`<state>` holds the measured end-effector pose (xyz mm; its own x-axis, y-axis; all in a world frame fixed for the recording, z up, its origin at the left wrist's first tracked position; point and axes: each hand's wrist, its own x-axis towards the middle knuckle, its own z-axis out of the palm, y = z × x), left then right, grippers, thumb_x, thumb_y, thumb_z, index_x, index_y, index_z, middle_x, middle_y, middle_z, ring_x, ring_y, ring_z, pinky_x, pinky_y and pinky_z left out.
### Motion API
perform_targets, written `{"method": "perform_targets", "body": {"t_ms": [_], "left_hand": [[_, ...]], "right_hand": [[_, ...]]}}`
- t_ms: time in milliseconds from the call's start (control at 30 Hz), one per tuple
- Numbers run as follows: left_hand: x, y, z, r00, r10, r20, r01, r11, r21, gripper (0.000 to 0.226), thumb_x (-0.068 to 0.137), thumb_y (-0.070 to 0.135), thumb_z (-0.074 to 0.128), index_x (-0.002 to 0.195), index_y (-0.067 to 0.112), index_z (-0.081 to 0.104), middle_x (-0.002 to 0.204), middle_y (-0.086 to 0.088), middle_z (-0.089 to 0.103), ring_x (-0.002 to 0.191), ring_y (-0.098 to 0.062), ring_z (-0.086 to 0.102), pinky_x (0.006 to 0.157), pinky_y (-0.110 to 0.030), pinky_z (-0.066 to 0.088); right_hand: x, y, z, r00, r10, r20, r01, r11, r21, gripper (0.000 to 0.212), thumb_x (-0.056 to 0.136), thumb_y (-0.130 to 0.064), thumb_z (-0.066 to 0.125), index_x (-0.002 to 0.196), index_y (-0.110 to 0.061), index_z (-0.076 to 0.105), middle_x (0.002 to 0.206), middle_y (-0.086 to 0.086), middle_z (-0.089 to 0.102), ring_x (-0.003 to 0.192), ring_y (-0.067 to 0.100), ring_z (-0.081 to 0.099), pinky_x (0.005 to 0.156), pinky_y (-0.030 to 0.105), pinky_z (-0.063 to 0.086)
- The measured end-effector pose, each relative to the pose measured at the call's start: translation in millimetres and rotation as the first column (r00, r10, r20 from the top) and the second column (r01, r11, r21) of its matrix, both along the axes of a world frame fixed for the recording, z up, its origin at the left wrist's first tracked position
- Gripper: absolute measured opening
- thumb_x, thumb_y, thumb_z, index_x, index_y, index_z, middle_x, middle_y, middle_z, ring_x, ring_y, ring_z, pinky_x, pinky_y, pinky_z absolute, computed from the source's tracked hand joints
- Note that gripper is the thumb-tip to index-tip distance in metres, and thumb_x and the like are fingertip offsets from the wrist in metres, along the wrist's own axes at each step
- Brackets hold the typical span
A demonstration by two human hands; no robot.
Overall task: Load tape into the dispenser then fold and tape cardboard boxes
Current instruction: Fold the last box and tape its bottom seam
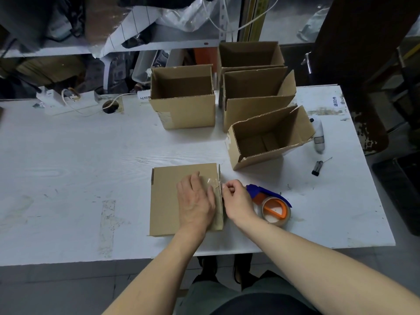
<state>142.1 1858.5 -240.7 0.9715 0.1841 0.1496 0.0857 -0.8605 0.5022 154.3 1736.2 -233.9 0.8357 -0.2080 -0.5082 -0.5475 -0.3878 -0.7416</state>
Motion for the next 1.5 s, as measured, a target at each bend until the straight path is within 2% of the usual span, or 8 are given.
{"method": "perform_targets", "body": {"t_ms": [133, 233, 400, 767, 1033, 1233, 1367, 1500], "left_hand": [[1, 1, -2, 1.000, -0.003, -0.004, 0.003, 0.999, -0.038, 0.042, 0.089, 0.011, 0.066, 0.127, -0.002, 0.057, 0.110, -0.020, 0.056, 0.098, -0.037, 0.051, 0.092, -0.041, 0.040], [2, 2, 0, 1.000, 0.030, -0.003, -0.030, 0.997, -0.066, 0.034, 0.091, 0.006, 0.061, 0.124, -0.003, 0.059, 0.107, -0.021, 0.057, 0.096, -0.041, 0.054, 0.091, -0.043, 0.042], [13, -5, 19, 0.970, 0.081, -0.227, -0.092, 0.995, -0.041, 0.054, 0.089, 0.052, 0.071, 0.114, 0.006, 0.058, 0.107, -0.014, 0.056, 0.098, -0.033, 0.053, 0.085, -0.044, 0.049], [14, -2, 25, 0.970, 0.024, -0.240, -0.048, 0.995, -0.092, 0.038, 0.095, 0.039, 0.069, 0.111, 0.008, 0.057, 0.107, -0.013, 0.052, 0.096, -0.031, 0.052, 0.082, -0.043, 0.048], [-9, 18, 24, 0.977, -0.092, -0.192, 0.070, 0.991, -0.117, 0.053, 0.086, 0.025, 0.029, 0.121, 0.000, 0.062, 0.113, -0.018, 0.056, 0.104, -0.035, 0.051, 0.090, -0.027, 0.035], [-23, 18, 15, 0.992, -0.115, -0.060, 0.113, 0.993, -0.032, 0.018, 0.092, 0.001, 0.067, 0.110, -0.001, 0.065, 0.117, -0.020, 0.062, 0.104, -0.038, 0.054, 0.093, -0.031, 0.038], [-30, 17, 20, 0.987, -0.155, -0.051, 0.155, 0.988, -0.001, 0.013, 0.093, 0.003, 0.066, 0.106, 0.001, 0.066, 0.119, -0.019, 0.061, 0.103, -0.038, 0.054, 0.090, -0.040, 0.049], [-38, 14, 22, 0.984, -0.173, -0.037, 0.174, 0.985, 0.013, 0.012, 0.092, 0.004, 0.067, 0.103, 0.004, 0.066, 0.114, -0.016, 0.062, 0.098, -0.037, 0.054, 0.088, -0.041, 0.048]], "right_hand": [[-4, -9, 11, 0.984, 0.179, 0.003, -0.176, 0.968, -0.179, 0.037, 0.105, -0.026, 0.054, 0.140, -0.016, 0.051, 0.127, 0.002, 0.058, 0.112, 0.021, 0.059, 0.096, 0.041, 0.052], [-11, -11, 24, 0.953, 0.245, 0.176, -0.186, 0.937, -0.296, 0.025, 0.107, -0.022, 0.046, 0.117, -0.014, 0.067, 0.115, 0.003, 0.064, 0.106, 0.024, 0.058, 0.091, 0.041, 0.051], [-23, 5, 19, 0.914, 0.399, 0.073, -0.363, 0.885, -0.291, 0.027, 0.106, -0.022, 0.044, 0.119, -0.013, 0.066, 0.108, 0.011, 0.064, 0.104, 0.030, 0.059, 0.093, 0.041, 0.049], [-26, -5, 20, 0.854, 0.519, 0.037, -0.502, 0.842, -0.198, 0.044, 0.108, -0.011, 0.038, 0.152, -0.011, 0.042, 0.136, 0.015, 0.051, 0.124, 0.034, 0.051, 0.109, 0.036, 0.039], [-33, -7, 19, 0.940, 0.332, 0.082, -0.307, 0.925, -0.226, 0.028, 0.105, -0.030, 0.049, 0.090, -0.017, 0.069, 0.080, 0.007, 0.066, 0.078, 0.029, 0.058, 0.070, 0.039, 0.048], [-22, -33, 30, 0.926, 0.348, 0.148, -0.319, 0.929, -0.190, 0.027, 0.101, -0.032, 0.062, 0.078, -0.025, 0.074, 0.079, -0.007, 0.071, 0.079, 0.015, 0.063, 0.071, 0.033, 0.046], [-12, -91, 22, 0.815, 0.579, 0.014, -0.452, 0.652, -0.608, 0.042, 0.092, -0.011, 0.064, 0.133, -0.015, 0.057, 0.126, 0.003, 0.057, 0.118, 0.025, 0.050, 0.096, 0.035, 0.046], [-8, -129, 8, 0.752, 0.554, -0.357, -0.621, 0.412, -0.667, 0.041, 0.092, -0.019, 0.061, 0.132, -0.015, 0.052, 0.129, 0.006, 0.055, 0.119, 0.027, 0.049, 0.100, 0.034, 0.046]]}}
